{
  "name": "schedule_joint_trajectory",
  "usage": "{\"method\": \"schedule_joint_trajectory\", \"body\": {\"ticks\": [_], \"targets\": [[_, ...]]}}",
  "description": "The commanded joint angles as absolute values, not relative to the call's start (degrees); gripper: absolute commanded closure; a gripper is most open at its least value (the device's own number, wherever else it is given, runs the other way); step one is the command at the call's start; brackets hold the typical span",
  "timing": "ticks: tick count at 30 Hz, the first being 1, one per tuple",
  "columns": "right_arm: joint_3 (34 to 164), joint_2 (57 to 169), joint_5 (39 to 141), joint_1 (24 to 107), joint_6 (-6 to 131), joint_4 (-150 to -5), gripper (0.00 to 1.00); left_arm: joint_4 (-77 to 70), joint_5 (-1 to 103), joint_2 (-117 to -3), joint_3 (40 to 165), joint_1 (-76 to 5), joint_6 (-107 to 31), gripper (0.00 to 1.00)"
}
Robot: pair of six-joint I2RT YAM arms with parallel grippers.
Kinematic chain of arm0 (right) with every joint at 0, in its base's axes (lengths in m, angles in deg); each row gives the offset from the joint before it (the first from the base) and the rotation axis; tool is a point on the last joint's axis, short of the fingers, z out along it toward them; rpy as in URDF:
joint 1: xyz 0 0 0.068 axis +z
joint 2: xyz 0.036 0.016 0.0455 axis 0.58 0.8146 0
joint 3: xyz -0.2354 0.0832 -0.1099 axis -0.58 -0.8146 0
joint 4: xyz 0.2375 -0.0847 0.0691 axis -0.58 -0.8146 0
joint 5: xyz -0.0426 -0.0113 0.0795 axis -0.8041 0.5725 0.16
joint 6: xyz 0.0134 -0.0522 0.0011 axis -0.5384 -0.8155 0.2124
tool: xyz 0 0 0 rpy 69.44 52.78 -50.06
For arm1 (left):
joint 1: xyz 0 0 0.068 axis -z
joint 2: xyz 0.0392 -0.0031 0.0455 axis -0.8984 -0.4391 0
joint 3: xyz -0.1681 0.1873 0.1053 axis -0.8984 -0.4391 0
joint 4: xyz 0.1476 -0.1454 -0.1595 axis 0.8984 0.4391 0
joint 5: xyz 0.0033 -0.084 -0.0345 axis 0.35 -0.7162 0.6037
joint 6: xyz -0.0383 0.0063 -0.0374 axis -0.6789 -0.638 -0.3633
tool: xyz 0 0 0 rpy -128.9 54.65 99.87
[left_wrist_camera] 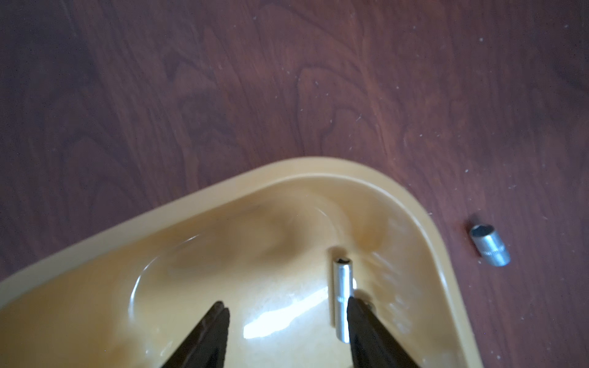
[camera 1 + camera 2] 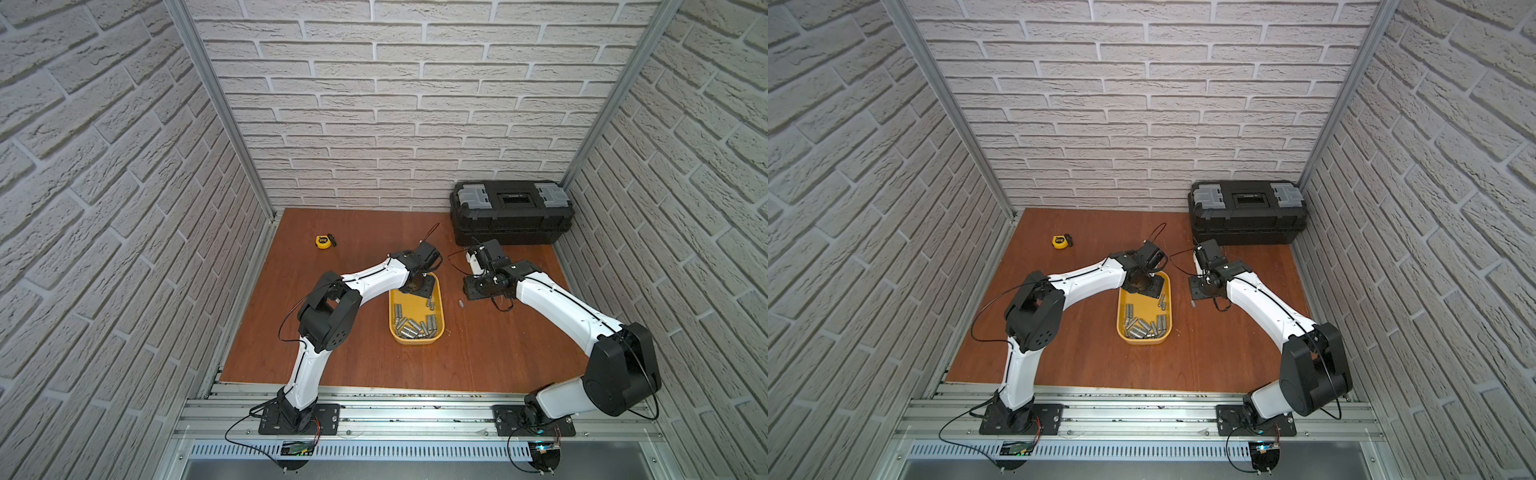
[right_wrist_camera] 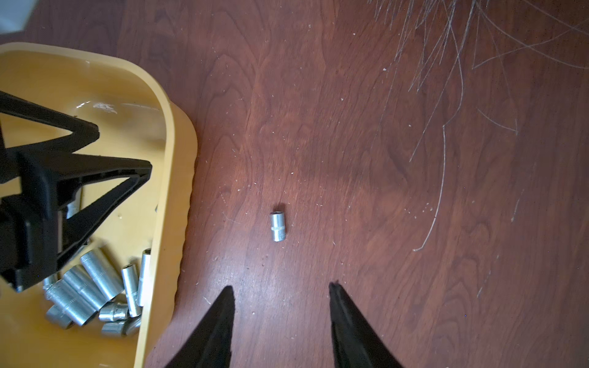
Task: Take out the socket from the storage box
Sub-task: Pick up the socket head from the storage box.
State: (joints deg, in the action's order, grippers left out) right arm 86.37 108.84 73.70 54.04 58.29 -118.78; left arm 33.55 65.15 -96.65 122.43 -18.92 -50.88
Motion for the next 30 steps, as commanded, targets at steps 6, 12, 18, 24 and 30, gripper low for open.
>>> {"method": "schedule_joint_trajectory", "body": {"ticks": [6, 12, 18, 24, 30], "targets": [[85.2, 107.9, 73.5, 53.6, 58.9, -118.1, 0.5, 33.8, 63.0, -98.9, 123.7, -18.1, -50.2, 0.44], [85.1, 107.9, 73.5, 53.5, 58.9, -117.9, 0.5, 33.9, 62.6, -99.8, 123.5, -17.8, -49.9, 0.47], [85.4, 108.4, 73.8, 53.4, 58.9, -117.8, 0.51, 32.6, 62.2, -99.4, 122.6, -17.8, -50.0, 0.47], [85.6, 109.2, 74.3, 53.4, 58.9, -117.6, 0.51, 32.5, 61.4, -100.1, 122.1, -17.4, -50.2, 0.47], [85.3, 109.3, 74.4, 53.4, 59.0, -117.7, 0.51, 32.8, 61.0, -101.1, 122.2, -17.2, -50.0, 0.48]]}}
